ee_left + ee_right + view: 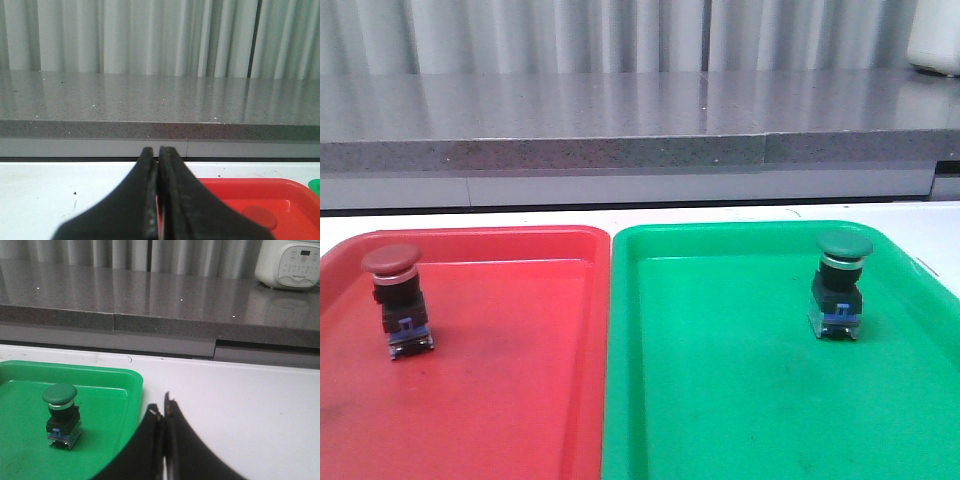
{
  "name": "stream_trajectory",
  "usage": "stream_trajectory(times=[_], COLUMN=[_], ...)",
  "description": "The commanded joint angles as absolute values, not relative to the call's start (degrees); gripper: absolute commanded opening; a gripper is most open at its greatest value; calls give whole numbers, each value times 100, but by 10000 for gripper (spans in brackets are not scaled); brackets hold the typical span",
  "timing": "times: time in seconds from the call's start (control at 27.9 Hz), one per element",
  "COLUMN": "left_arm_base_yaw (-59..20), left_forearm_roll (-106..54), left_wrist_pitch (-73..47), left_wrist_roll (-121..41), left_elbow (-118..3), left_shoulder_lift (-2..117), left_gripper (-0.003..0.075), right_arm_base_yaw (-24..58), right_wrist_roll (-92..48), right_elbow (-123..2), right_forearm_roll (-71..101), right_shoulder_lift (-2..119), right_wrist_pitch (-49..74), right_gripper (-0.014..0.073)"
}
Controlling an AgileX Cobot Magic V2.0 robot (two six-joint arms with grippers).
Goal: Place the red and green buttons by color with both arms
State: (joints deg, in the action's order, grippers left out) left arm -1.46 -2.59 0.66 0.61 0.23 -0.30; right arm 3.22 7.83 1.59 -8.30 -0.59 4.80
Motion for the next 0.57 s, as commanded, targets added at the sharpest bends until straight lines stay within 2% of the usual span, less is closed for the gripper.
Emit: stream_trajectory(times=[0.0, 0.54], left_arm_base_yaw=[-142, -142], left_forearm_roll=[-242, -242], left_wrist_pitch=[518, 518], left_wrist_roll=[102, 102], left_elbow=[165, 165], left_shoulder_lift=[-119, -119], left_gripper=[-20, -20], right_arm_base_yaw=[330, 185], right_wrist_roll=[766, 766], right_elbow=[121, 121], right_forearm_roll=[-867, -867], right_shoulder_lift=[-154, -154], right_wrist_pitch=[0, 0], right_gripper=[-108, -108])
